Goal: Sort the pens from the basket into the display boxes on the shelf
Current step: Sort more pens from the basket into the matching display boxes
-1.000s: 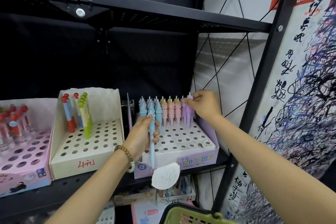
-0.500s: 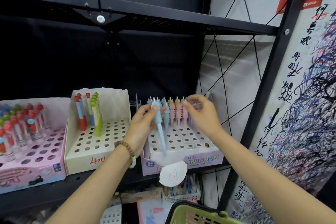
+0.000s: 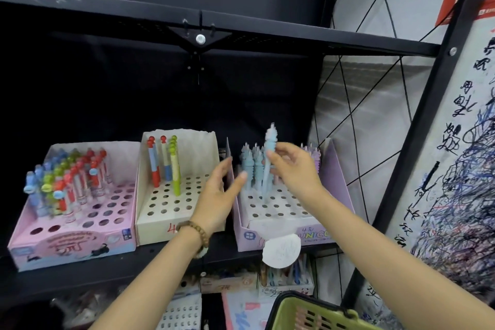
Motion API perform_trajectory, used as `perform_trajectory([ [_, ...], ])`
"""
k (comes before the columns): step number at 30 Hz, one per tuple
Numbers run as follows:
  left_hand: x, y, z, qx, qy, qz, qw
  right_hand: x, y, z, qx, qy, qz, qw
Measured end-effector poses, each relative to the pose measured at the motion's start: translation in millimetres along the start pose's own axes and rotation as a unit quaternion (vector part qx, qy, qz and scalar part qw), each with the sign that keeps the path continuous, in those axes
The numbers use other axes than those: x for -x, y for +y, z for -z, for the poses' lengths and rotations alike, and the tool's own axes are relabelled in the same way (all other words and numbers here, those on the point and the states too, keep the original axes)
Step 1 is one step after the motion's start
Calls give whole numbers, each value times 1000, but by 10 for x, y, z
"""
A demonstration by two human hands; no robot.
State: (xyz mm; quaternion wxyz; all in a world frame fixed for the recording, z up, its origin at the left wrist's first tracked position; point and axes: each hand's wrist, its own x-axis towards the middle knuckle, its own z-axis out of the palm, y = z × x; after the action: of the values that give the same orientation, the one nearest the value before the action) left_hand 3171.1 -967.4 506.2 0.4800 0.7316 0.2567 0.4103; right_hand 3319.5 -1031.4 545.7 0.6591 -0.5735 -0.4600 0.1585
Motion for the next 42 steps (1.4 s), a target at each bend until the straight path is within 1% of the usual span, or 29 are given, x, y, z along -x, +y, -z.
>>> perform_trajectory([
  [3,106,-165,-29,-82,-37,4,996,5,54,-40,-52,30,-13,998],
  [6,147,-236,-44,-125,-58,-18,990,20,155,-121,-46,46,-16,998],
  [8,149,-253,-38,-152,-74,-30,985,21,226,-150,-13,28,-24,999],
  [11,137,-267,-23,-172,-84,-38,981,14,279,-161,67,-38,-25,997],
  [14,134,-290,-16,-171,-86,-42,981,-27,312,-139,127,-52,-40,990],
  [16,132,-309,-18,-171,-86,-43,981,-10,356,-145,156,-89,-73,981],
  [18,122,-326,-18,-173,-84,-44,980,30,400,-167,146,-100,-93,980],
  [21,118,-338,-18,-174,-85,-47,980,53,418,-174,147,-94,-85,981],
  [25,197,-262,18,-173,-76,-51,981,159,327,-82,159,-108,-83,978],
  [27,336,-205,47,-163,-60,-53,983,294,240,65,150,-100,-88,980],
  [30,711,-161,39,-119,-42,-65,990,646,100,444,93,-75,-103,987],
  [33,1169,-239,-127,-67,-87,-33,993,1251,87,847,56,-88,-150,983],
  [35,1479,-335,-272,-56,-119,-3,991,1720,239,1070,58,-110,-215,969],
  [37,1761,-440,-405,-65,-139,10,988,2202,506,1250,100,-154,-291,939],
  [38,1888,-496,-465,-69,-158,15,985,2436,673,1327,136,-194,-326,915],
  [40,2116,-605,-588,-68,-210,48,974,2879,1002,1401,205,-281,-384,855],
  [41,2205,-653,-640,-72,-230,66,968,3060,1153,1411,225,-309,-396,835],
  [42,2268,-692,-679,-87,-240,71,964,3201,1272,1399,225,-316,-413,824],
])
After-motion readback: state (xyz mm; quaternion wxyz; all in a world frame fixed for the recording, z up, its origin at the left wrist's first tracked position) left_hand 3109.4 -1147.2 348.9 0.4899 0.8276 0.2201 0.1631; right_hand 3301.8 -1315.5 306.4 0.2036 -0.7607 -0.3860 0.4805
